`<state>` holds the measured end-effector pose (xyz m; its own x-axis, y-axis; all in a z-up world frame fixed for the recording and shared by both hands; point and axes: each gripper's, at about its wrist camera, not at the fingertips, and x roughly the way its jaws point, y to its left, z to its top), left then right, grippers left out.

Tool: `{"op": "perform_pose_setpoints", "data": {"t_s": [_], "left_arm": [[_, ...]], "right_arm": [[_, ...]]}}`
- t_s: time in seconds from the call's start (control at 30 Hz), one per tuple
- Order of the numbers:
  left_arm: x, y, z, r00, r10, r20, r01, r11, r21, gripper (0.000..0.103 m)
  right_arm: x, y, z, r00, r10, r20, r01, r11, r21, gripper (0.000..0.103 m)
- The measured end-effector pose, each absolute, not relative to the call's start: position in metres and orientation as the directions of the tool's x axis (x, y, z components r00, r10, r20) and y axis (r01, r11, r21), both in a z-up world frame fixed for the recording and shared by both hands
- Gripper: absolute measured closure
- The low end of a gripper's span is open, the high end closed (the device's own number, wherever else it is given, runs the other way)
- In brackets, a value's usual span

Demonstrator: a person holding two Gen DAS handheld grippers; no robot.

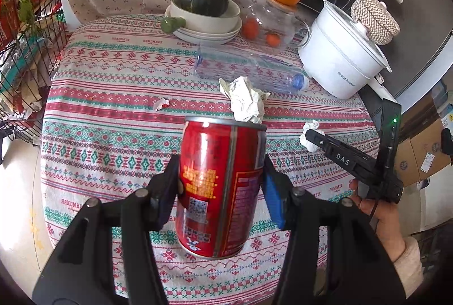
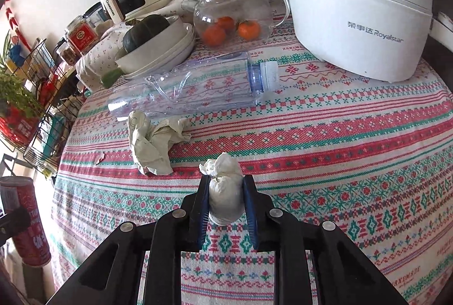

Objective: Collect trash
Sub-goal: 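Carry the tissue and the red can toward the white bin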

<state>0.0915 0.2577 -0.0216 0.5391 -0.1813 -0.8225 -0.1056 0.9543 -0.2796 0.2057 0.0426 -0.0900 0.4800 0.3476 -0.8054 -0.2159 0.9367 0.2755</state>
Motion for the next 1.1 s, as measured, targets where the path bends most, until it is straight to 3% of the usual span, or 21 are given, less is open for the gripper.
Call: {"op": "perform_pose_setpoints", "data": {"t_s": [0.27, 0.57, 1.1], "left_arm": [[0.088, 0.236, -0.022, 0.525, -0.246, -0.815, -0.049, 0.947, -0.317, 0.047], [0.079, 0.182, -0.025, 0.485, -0.263, -0.834, 0.056, 0.961, -0.271, 0.047], [0.050, 0.040, -0.018, 0.438, -0.356, -0.825, 0.342, 0.915, -0.213, 0.047]], "right_arm": [[0.137, -0.037, -0.042, 0.535, 0.258, -0.805, -0.181, 0.965, 0.189, 0.080], [0.049, -0.125, 0.012, 0.582, 0.161, -0.797, -0.068, 0.986, 0.149, 0.080], [-0.042, -0.249, -0.002, 0.561, 0.148, -0.815, 0.195, 0.933, 0.303, 0.080]]}}
